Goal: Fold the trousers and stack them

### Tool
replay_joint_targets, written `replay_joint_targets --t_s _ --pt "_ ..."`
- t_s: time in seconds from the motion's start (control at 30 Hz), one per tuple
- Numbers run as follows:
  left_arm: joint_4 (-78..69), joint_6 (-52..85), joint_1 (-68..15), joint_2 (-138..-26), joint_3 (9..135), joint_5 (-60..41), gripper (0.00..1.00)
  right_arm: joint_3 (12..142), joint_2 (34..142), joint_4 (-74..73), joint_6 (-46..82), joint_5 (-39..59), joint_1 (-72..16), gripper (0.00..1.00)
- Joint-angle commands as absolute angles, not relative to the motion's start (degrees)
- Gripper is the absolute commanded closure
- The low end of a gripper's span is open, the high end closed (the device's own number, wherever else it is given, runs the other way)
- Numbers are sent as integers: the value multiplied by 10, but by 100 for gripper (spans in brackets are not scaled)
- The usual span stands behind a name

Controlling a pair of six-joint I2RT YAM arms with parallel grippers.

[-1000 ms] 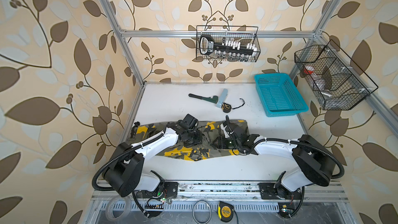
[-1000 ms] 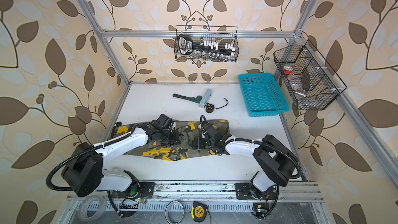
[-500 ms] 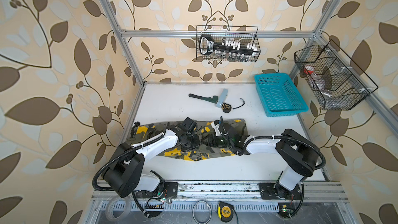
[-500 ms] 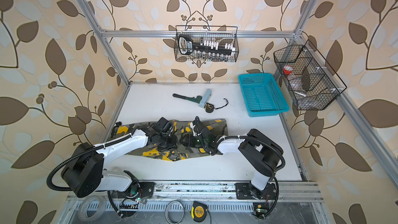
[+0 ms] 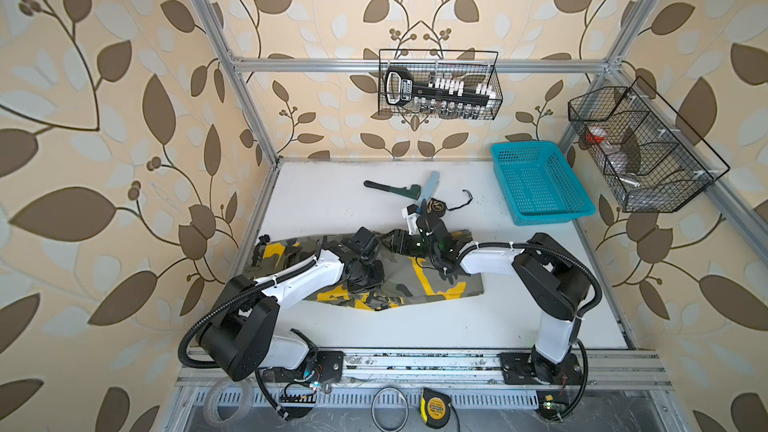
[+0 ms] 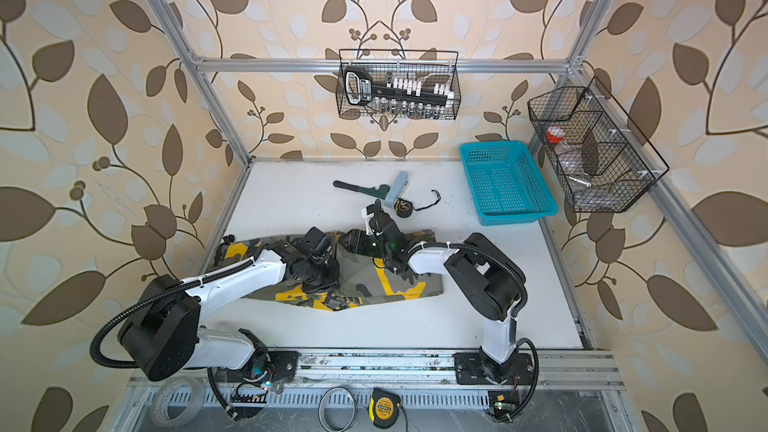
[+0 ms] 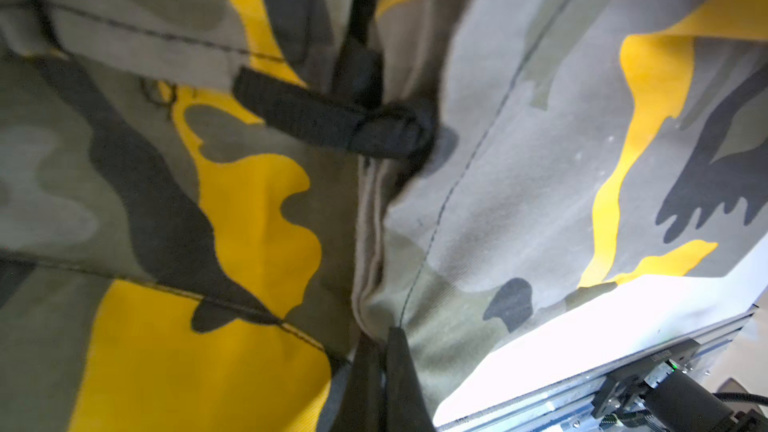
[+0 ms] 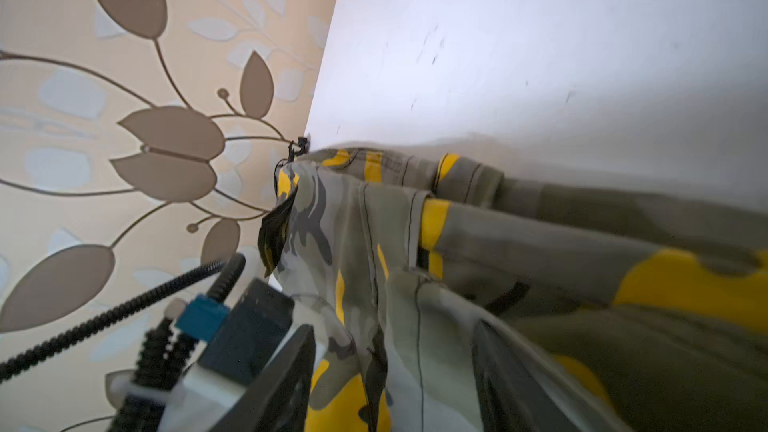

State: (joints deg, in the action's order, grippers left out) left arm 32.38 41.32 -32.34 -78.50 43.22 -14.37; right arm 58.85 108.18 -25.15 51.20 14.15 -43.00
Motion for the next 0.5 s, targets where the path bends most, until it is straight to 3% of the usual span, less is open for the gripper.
replay_joint_targets --t_s 0.0,0.27,0.47 --pt "357 399 -326 -773 433 -120 100 626 1093 -205 463 138 -419 39" --pt "362 393 -323 -786 447 -101 87 588 970 -67 376 135 -367 38" --pt "367 377 -316 -793 462 -100 68 486 806 109 283 96 -283 37"
